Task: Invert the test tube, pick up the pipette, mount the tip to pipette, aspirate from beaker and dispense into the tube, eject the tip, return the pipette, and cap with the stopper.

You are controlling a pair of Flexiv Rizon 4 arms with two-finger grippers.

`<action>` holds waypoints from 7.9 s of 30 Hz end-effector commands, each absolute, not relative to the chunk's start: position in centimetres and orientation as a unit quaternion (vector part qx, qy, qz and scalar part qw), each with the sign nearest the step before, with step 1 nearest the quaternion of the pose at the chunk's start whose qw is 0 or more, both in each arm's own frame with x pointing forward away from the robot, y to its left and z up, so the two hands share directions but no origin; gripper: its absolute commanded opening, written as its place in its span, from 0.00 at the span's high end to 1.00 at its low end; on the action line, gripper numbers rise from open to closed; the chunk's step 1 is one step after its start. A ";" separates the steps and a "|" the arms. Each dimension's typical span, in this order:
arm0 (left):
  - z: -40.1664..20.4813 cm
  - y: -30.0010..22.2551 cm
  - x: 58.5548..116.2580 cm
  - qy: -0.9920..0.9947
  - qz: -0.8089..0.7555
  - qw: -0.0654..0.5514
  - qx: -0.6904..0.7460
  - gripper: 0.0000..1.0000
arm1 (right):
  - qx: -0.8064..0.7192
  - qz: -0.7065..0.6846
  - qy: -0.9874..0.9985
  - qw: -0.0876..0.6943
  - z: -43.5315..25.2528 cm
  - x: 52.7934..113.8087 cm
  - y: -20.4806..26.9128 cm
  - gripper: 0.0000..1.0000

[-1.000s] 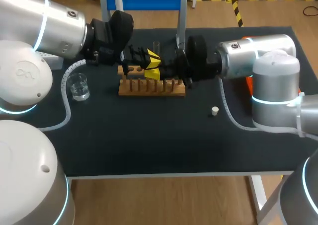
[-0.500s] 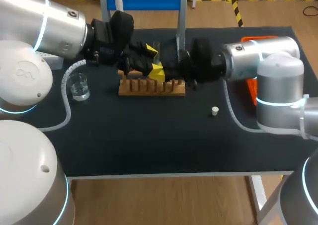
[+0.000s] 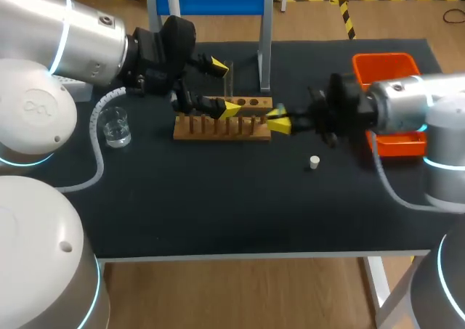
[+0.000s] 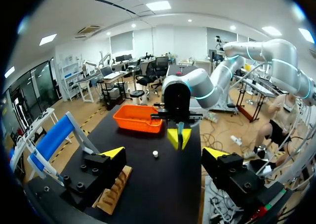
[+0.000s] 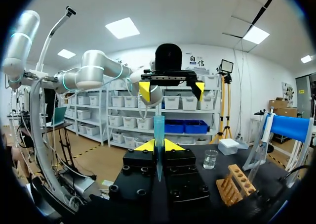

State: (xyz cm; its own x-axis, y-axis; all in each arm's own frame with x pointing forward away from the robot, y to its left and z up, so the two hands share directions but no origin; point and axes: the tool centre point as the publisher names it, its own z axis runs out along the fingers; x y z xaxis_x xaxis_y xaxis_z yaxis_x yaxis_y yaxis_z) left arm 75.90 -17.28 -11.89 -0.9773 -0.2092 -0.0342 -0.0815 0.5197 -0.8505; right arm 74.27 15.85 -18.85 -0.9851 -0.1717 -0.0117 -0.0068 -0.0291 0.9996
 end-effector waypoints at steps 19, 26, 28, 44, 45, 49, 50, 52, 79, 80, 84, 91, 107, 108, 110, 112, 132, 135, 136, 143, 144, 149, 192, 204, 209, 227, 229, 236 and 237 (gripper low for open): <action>-11.8 -17.3 75.9 0.870 -0.481 0.065 -0.084 0.00 | 0.045 -0.729 -0.682 0.047 -22.4 73.7 1.6 1.00; -11.8 -17.3 75.9 0.870 -0.481 0.065 -0.084 0.00 | 0.042 -0.725 -0.686 0.053 -23.2 73.3 0.7 1.00; -11.8 -17.3 75.9 0.870 -0.481 0.065 -0.084 0.00 | 0.041 -0.724 -0.687 0.054 -23.4 73.3 0.6 1.00; -11.8 -17.3 75.9 0.870 -0.481 0.065 -0.084 0.00 | 0.038 -0.717 -0.694 0.057 -23.7 73.0 0.7 1.00; -11.8 -17.3 75.9 0.870 -0.481 0.065 -0.084 0.00 | 0.038 -0.717 -0.694 0.057 -23.7 73.0 0.7 1.00; -11.8 -17.3 75.9 0.870 -0.481 0.065 -0.084 0.00 | 0.038 -0.717 -0.694 0.057 -23.7 73.0 0.7 1.00; -11.8 -17.3 75.9 0.870 -0.481 0.065 -0.084 0.00 | 0.038 -0.717 -0.694 0.057 -23.7 73.0 0.7 1.00; -11.8 -17.3 75.9 0.870 -0.481 0.065 -0.084 0.00 | 0.038 -0.717 -0.694 0.057 -23.7 73.0 0.7 1.00; -14.6 -6.1 86.9 0.870 -0.416 0.154 -0.215 0.00 | 0.038 -0.717 -0.694 0.057 -23.7 73.0 0.7 1.00; -14.7 -5.9 87.5 0.868 -0.413 0.160 -0.224 0.00 | 0.038 -0.717 -0.694 0.057 -23.7 73.0 0.7 1.00; -15.1 -5.0 89.7 0.859 -0.407 0.179 -0.255 0.00 | 0.038 -0.717 -0.694 0.057 -23.7 73.0 0.7 1.00; -15.8 -3.8 93.2 0.834 -0.394 0.214 -0.322 0.00 | 0.038 -0.717 -0.694 0.057 -23.7 73.0 0.7 1.00; -17.1 -2.7 98.8 0.761 -0.347 0.297 -0.461 0.00 | 0.038 -0.717 -0.694 0.057 -23.7 73.0 0.7 1.00; -17.1 -2.7 99.0 0.755 -0.344 0.304 -0.469 0.00 | 0.038 -0.717 -0.694 0.057 -23.7 73.0 0.7 1.00; -16.9 -3.0 99.3 0.743 -0.344 0.315 -0.480 0.00 | 0.038 -0.717 -0.694 0.057 -23.7 73.0 0.7 1.00; -16.9 -3.0 99.7 0.733 -0.344 0.323 -0.490 0.00 | 0.038 -0.717 -0.694 0.057 -23.7 73.0 0.7 1.00; -16.8 -4.4 103.9 0.662 -0.341 0.391 -0.541 0.00 | 0.038 -0.717 -0.694 0.057 -23.7 73.0 0.7 1.00; -17.0 -4.5 104.4 0.654 -0.344 0.391 -0.549 0.00 | 0.038 -0.717 -0.694 0.057 -23.7 73.0 0.7 1.00; -17.1 -4.6 104.6 0.652 -0.344 0.392 -0.550 0.00 | 0.038 -0.717 -0.694 0.057 -23.7 73.0 0.7 1.00; -17.3 -5.1 105.7 0.633 -0.353 0.401 -0.561 0.00 | 0.038 -0.717 -0.694 0.057 -23.7 73.0 0.7 1.00; -17.3 -5.2 105.8 0.630 -0.355 0.402 -0.561 0.00 | 0.038 -0.717 -0.694 0.057 -23.7 73.0 0.7 1.00; -17.3 -5.5 106.6 0.618 -0.361 0.407 -0.567 0.00 | 0.038 -0.717 -0.694 0.057 -23.7 73.0 0.7 1.00; -20.8 -6.1 112.8 0.584 -0.419 0.369 -0.589 0.51 | 0.038 -0.717 -0.694 0.057 -23.7 73.0 0.7 1.00; -20.8 -5.9 114.2 0.581 -0.419 0.377 -0.587 0.42 | 0.038 -0.717 -0.694 0.057 -23.7 73.0 0.7 1.00; -20.6 -5.6 114.6 0.581 -0.417 0.382 -0.586 0.33 | 0.038 -0.717 -0.694 0.057 -23.7 73.0 0.7 1.00; -20.4 -4.7 115.8 0.574 -0.420 0.394 -0.582 0.40 | 0.038 -0.717 -0.694 0.057 -23.7 73.0 0.7 1.00; -20.5 -4.7 115.8 0.573 -0.421 0.394 -0.582 0.40 | 0.038 -0.717 -0.694 0.057 -23.7 73.0 0.7 1.00; -20.8 -4.6 116.3 0.573 -0.422 0.393 -0.582 0.40 | 0.038 -0.717 -0.694 0.057 -23.7 73.0 0.7 1.00; -20.8 -4.6 116.3 0.573 -0.423 0.393 -0.582 0.40 | 0.038 -0.717 -0.694 0.057 -23.7 73.0 0.7 1.00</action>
